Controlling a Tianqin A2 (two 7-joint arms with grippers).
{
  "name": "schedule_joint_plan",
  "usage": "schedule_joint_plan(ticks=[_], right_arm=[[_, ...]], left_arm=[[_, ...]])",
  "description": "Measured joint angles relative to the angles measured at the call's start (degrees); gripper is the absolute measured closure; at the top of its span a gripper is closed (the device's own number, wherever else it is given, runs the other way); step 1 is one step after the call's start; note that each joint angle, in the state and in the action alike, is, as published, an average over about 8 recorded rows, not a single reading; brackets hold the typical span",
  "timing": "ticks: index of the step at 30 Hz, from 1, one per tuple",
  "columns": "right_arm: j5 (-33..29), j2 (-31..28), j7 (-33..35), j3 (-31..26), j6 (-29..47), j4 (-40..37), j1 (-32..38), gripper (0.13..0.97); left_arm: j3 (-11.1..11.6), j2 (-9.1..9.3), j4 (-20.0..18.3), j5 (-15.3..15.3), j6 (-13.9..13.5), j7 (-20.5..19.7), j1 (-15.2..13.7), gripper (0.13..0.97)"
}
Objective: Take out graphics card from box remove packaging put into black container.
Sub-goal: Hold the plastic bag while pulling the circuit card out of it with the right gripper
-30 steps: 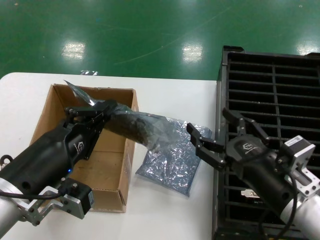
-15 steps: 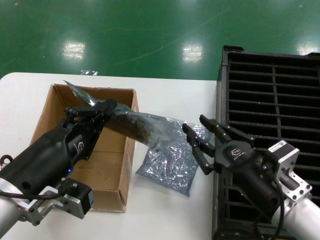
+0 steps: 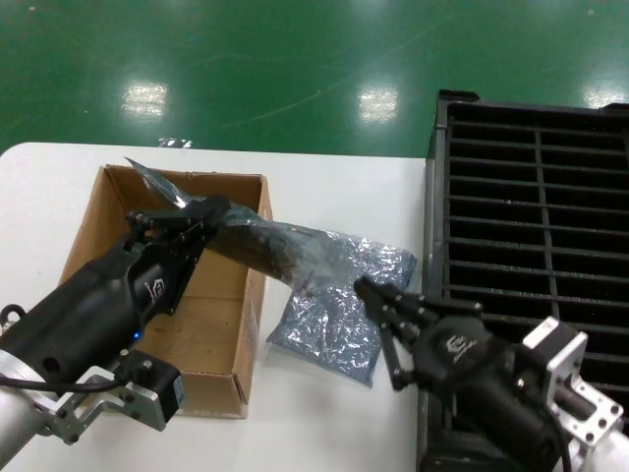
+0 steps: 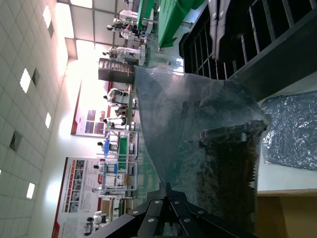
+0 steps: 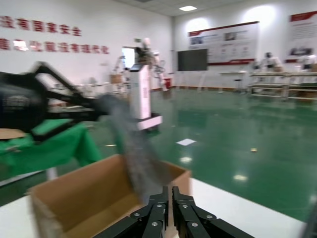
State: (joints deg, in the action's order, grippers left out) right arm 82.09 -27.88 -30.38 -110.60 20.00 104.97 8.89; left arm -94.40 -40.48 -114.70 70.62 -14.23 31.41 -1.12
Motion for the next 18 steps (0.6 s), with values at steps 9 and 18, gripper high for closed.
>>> schedule_joint_plan(ticks=[9, 18], right_arm=[[7.2, -0.8, 7.7, -0.5, 4.0, 1.7, -2.1, 0.958], [10.2, -0.7, 11.6, -0.3, 4.8, 0.9, -1.9, 0.96]], left_arm=[[0.0, 0.0, 0.0, 0.0, 0.0, 0.0, 0.0, 0.959], [0.0, 0.0, 0.0, 0.0, 0.0, 0.0, 0.0, 0.959]])
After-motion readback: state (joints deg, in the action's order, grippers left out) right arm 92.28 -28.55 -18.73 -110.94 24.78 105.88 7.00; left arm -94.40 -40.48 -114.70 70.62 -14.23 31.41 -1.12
